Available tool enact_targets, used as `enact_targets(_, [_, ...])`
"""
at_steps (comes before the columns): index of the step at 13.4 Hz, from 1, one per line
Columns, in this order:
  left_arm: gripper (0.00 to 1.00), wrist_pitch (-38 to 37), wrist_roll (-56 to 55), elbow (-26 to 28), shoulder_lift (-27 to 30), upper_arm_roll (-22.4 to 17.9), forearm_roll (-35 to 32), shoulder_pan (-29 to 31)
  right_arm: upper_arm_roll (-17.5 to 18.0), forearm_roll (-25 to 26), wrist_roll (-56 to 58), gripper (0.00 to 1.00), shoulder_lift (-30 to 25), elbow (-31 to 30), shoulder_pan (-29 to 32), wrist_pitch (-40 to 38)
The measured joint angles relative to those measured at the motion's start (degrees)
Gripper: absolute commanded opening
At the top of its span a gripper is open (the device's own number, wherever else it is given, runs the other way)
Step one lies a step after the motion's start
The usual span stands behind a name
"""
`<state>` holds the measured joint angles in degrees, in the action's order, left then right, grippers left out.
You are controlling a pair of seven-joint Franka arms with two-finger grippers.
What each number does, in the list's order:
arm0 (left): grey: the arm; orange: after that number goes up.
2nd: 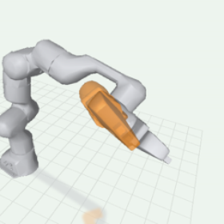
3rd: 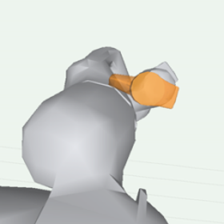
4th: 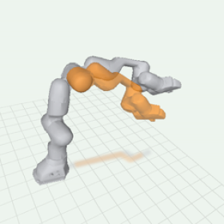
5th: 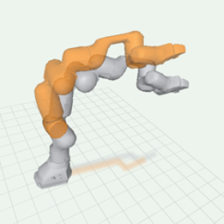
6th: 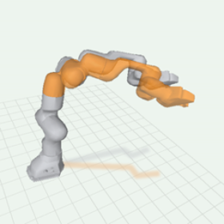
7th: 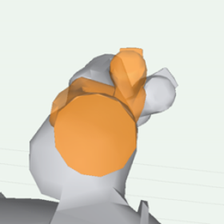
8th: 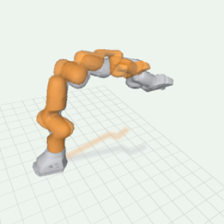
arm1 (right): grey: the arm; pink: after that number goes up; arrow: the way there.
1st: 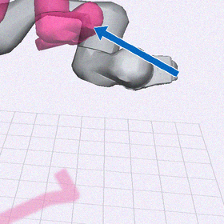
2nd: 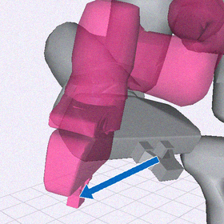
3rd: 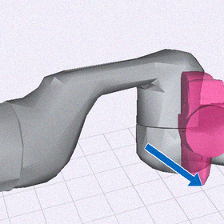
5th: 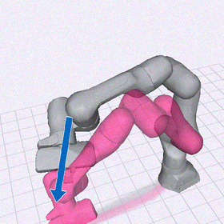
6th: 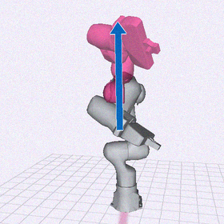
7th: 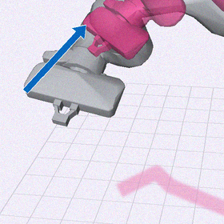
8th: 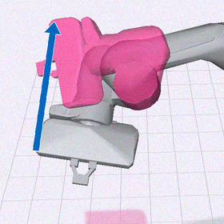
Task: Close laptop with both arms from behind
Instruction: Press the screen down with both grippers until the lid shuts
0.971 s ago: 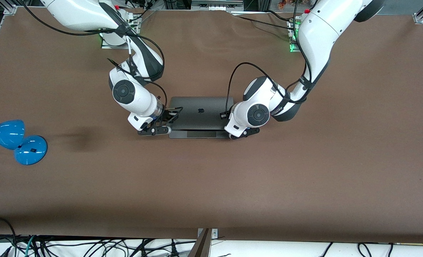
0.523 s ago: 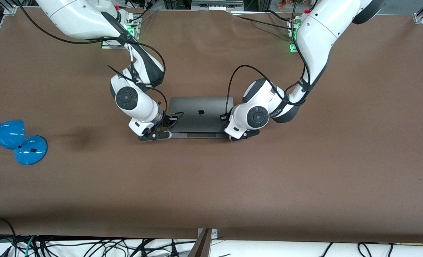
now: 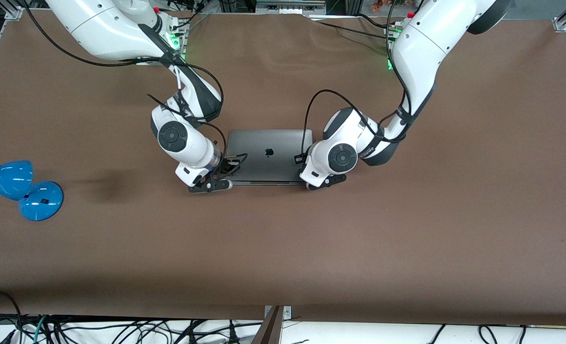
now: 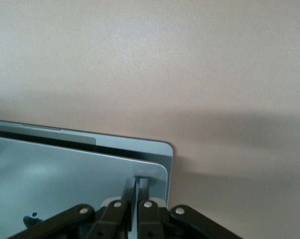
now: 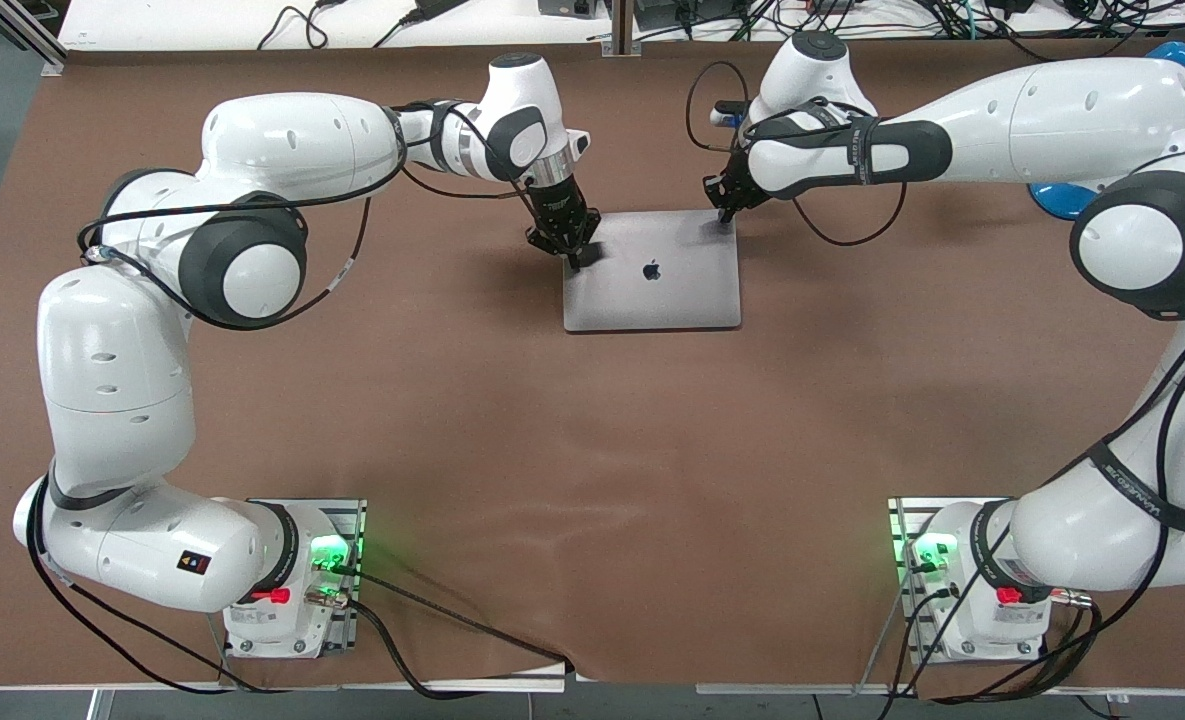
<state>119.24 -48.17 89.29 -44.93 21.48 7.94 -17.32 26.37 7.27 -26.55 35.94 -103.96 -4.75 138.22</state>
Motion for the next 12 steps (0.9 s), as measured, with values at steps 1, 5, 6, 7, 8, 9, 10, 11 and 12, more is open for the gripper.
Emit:
enact_targets(1, [0.00,0.07,0.00,0.00,-0.01,-0.05,0.00,-0.05,0.00,0.76,0.00,0.08,0.47,0.15,0.00,0.23])
enact_targets(5, [0.00,1.14,0.00,0.00,-0.57,-0.26,-0.02,-0.15,-0.02,3.49,0.00,0.08,2.50,1.37,-0.01,0.39])
enact_targets(6, [0.00,1.34,0.00,-0.01,-0.80,-0.38,-0.02,-0.30,-0.02,3.66,0.00,0.08,2.71,1.49,-0.01,0.43])
enact_targets(7, [0.00,1.54,0.00,-0.01,-0.97,-0.53,-0.03,-0.47,-0.03,3.78,0.00,0.08,2.78,1.53,-0.01,0.45])
enact_targets(8, [0.00,1.65,0.00,-0.04,-1.12,-0.69,-0.09,-0.68,-0.03,3.84,0.00,0.08,2.82,1.53,-0.01,0.45])
enact_targets(9, [0.00,1.73,0.00,-0.09,-1.27,-0.84,-0.19,-0.88,-0.03,3.88,0.00,0.08,2.86,1.53,-0.01,0.45])
enact_targets(10, [0.00,1.83,0.00,-0.13,-1.35,-0.95,-0.26,-1.02,-0.03,3.90,0.00,0.08,2.90,1.53,-0.01,0.54])
enact_targets(11, [0.00,1.95,0.00,-0.13,-1.39,-1.05,-0.29,-1.11,-0.03,4.01,0.00,0.08,3.00,1.53,-0.01,0.85])
enact_targets(12, [0.00,2.02,0.00,-0.13,-1.43,-1.11,-0.30,-1.18,-0.03,4.37,0.00,0.08,3.27,1.55,-0.01,1.48])
